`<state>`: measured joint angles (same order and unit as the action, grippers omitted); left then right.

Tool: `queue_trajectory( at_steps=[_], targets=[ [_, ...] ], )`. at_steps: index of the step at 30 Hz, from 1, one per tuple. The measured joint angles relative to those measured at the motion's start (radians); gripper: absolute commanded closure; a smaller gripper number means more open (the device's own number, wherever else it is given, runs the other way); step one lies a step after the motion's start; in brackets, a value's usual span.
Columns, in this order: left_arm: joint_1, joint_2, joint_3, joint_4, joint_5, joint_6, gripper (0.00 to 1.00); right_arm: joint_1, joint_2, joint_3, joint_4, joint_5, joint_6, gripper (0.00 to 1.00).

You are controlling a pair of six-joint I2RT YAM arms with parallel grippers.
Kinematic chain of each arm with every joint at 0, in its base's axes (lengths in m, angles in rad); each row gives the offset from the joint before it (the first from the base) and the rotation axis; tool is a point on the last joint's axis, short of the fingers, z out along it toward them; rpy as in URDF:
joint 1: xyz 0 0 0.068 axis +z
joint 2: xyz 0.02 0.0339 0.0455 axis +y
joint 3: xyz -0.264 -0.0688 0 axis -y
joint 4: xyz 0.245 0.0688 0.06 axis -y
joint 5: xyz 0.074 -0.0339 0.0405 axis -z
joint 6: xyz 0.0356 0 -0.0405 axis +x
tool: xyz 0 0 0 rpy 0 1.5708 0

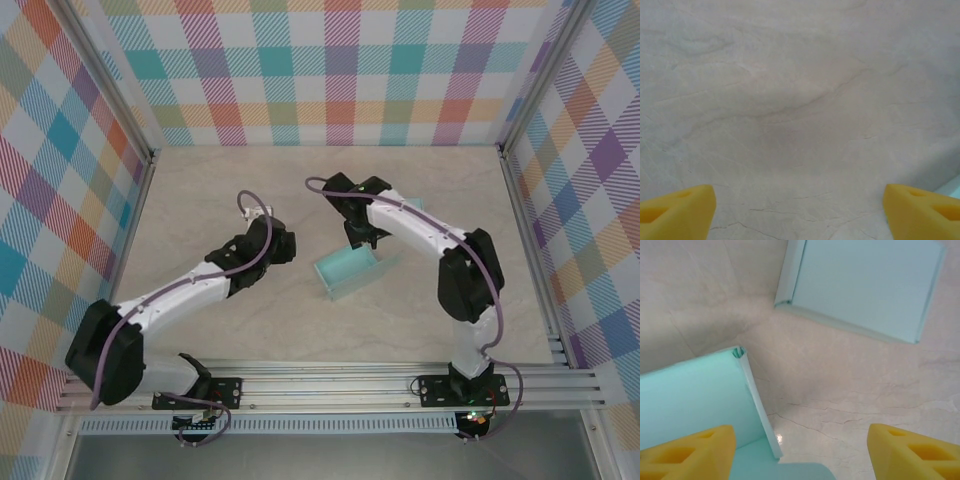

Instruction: Fold the paper box

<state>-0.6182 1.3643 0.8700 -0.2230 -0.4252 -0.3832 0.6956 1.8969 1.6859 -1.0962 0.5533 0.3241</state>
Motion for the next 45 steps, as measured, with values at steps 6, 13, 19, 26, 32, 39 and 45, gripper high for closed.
queue_trajectory(
  at_steps=[6, 13, 19, 26, 32, 39, 45],
  targets=[
    [0.028, 0.167, 0.08, 0.019, 0.063, 0.04, 0.31, 0.0, -0.283, -0.092, 0.069, 0.003, 0.046, 0.35],
    [0.028, 0.331, 0.174, 0.053, 0.149, 0.074, 0.47, 0.0, -0.695, -0.387, 0.123, 0.016, 0.184, 0.46],
    [0.028, 0.412, 0.201, 0.093, 0.231, 0.08, 0.54, 0.0, -0.956, -0.78, 0.217, -0.029, 0.401, 0.57],
    [0.028, 0.445, 0.2, 0.103, 0.303, 0.069, 0.63, -0.002, -1.117, -1.258, 0.526, -0.197, 0.655, 0.72],
    [0.028, 0.445, 0.132, 0.186, 0.386, 0.034, 0.67, -0.042, -1.033, -1.34, 0.779, -0.337, 0.722, 0.74],
    [0.017, 0.42, 0.017, 0.315, 0.435, -0.031, 0.67, -0.124, -0.768, -1.326, 1.033, -0.477, 0.698, 0.75],
    [-0.034, 0.389, -0.045, 0.382, 0.449, -0.077, 0.68, -0.24, -0.574, -1.207, 1.152, -0.59, 0.608, 0.77]
  ],
)
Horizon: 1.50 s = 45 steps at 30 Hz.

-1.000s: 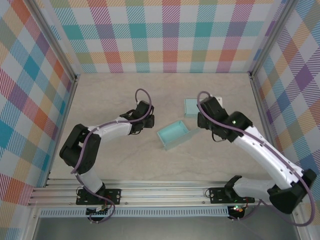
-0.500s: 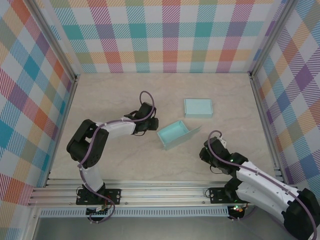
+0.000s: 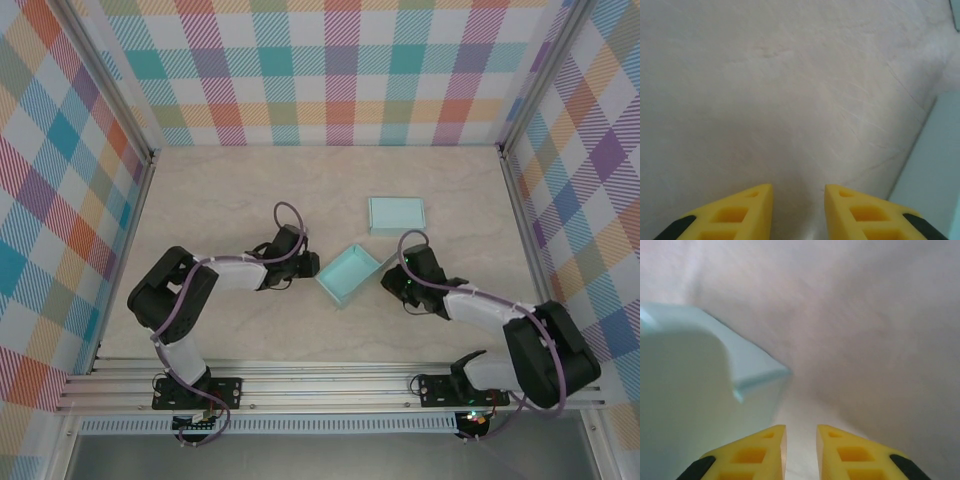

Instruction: Fold the paper box

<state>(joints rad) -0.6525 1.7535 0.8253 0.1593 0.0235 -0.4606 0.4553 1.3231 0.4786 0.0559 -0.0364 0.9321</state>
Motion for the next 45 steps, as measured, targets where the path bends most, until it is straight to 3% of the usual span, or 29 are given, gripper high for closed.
queue_trajectory(
  at_steps=[17, 21, 25, 29, 32, 38, 45],
  targets=[
    [-0.315, -0.013, -0.104, 0.224, -0.06, -0.158, 0.68, -0.068, 0.507, 0.534, 0.077, -0.264, -0.206, 0.83],
    [-0.349, 0.007, -0.097, 0.284, -0.058, -0.149, 0.67, -0.116, 0.5, 0.611, 0.016, -0.277, -0.257, 0.82],
    [-0.353, -0.065, -0.111, 0.28, -0.109, -0.069, 0.58, -0.179, 0.373, 0.613, -0.12, -0.209, -0.336, 0.72],
    [-0.308, -0.246, -0.109, 0.185, -0.154, 0.089, 0.35, -0.2, 0.142, 0.585, -0.259, -0.077, -0.418, 0.6],
    [-0.199, -0.325, -0.063, 0.113, -0.145, 0.216, 0.27, -0.198, -0.032, 0.542, -0.34, -0.006, -0.457, 0.51],
    [0.051, -0.272, 0.054, 0.012, 0.029, 0.432, 0.28, -0.193, -0.289, 0.441, -0.521, 0.056, -0.507, 0.35],
    [0.172, -0.061, 0.274, -0.096, 0.32, 0.657, 0.28, -0.193, -0.415, 0.417, -0.657, -0.01, -0.579, 0.27]
  ],
)
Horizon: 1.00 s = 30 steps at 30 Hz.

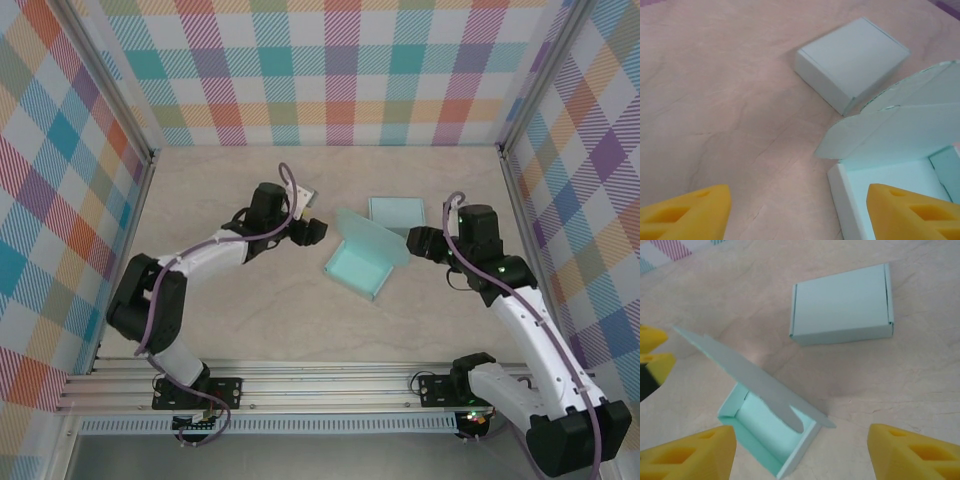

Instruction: Fold the paper box

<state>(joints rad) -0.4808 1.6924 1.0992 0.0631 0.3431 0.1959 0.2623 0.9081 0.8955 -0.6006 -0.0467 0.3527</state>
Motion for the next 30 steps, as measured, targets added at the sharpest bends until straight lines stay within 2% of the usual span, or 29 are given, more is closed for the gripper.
queue_trajectory(
  at_steps=[5, 11, 19, 27, 30],
  targets=[
    [0.013, 0.119, 0.126, -0.067, 0.158, 0.165, 0.28, 0.0, -0.027, -0.037, -0.026, -0.064, -0.048, 0.27],
    [0.013, 0.175, 0.161, -0.095, 0.273, 0.262, 0.29, 0.01, -0.007, -0.082, -0.028, -0.113, -0.08, 0.31],
    [0.013, 0.235, 0.257, -0.159, 0.339, 0.334, 0.34, 0.062, 0.112, -0.082, 0.024, -0.083, -0.101, 0.36],
    [0.006, 0.29, 0.379, -0.304, 0.37, 0.424, 0.53, 0.113, 0.202, -0.082, 0.066, -0.009, -0.108, 0.39],
    [0.0, 0.295, 0.391, -0.339, 0.371, 0.446, 0.54, 0.126, 0.24, -0.082, 0.079, 0.023, -0.109, 0.42]
  ],
)
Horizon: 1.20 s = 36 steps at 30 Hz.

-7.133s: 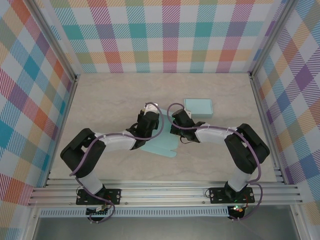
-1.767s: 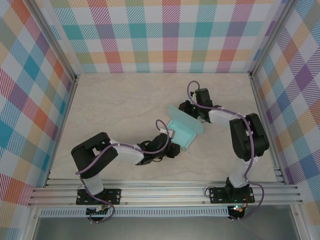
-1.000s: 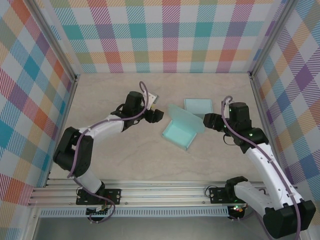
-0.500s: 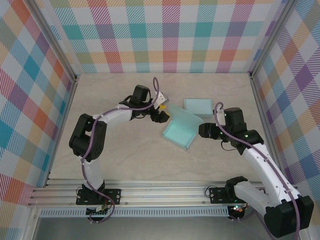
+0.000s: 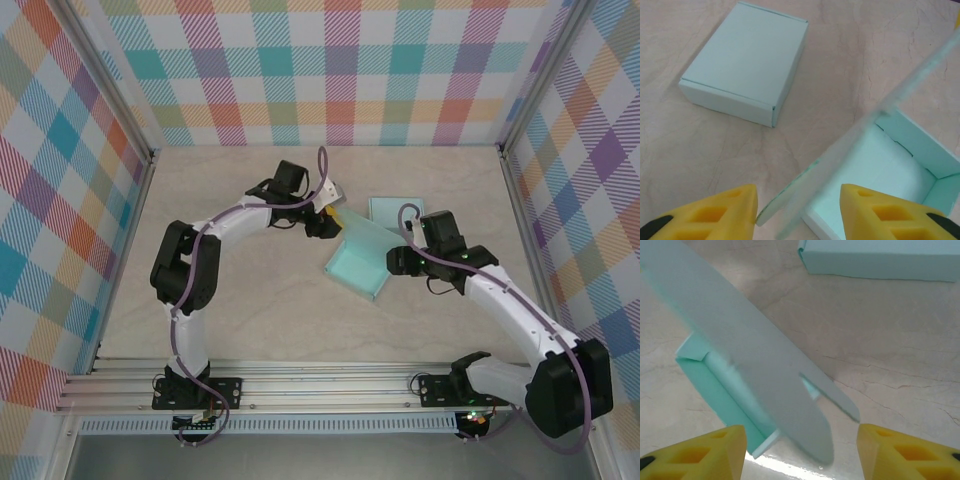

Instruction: Fold the paper box

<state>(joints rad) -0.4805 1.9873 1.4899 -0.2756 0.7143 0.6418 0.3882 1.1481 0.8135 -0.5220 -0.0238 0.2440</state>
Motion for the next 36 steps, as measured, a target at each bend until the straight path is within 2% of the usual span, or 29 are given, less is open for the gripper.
queue_trajectory(
  at_steps=[4, 7, 23, 26, 29, 36],
  targets=[
    [-0.008, 0.001, 0.0, -0.025, -0.001, 0.007, 0.55, 0.011, 0.028, 0.0, 0.009, 0.031, -0.003, 0.46],
    [-0.015, 0.002, 0.0, -0.039, -0.011, 0.007, 0.65, 0.013, 0.034, 0.0, 0.013, 0.045, -0.006, 0.5],
    [-0.061, -0.001, -0.028, 0.009, -0.122, -0.032, 0.88, 0.021, 0.06, 0.0, 0.072, 0.075, -0.018, 0.67],
    [-0.074, -0.024, -0.063, 0.049, -0.16, -0.061, 0.88, 0.034, 0.071, 0.0, 0.101, 0.068, -0.017, 0.73],
    [-0.088, -0.057, -0.108, 0.081, -0.206, -0.099, 0.88, 0.049, 0.087, 0.0, 0.126, 0.069, -0.013, 0.75],
    [-0.096, -0.133, -0.212, 0.171, -0.337, -0.221, 0.7, 0.081, 0.127, 0.0, 0.165, 0.122, 0.009, 0.86]
  ],
)
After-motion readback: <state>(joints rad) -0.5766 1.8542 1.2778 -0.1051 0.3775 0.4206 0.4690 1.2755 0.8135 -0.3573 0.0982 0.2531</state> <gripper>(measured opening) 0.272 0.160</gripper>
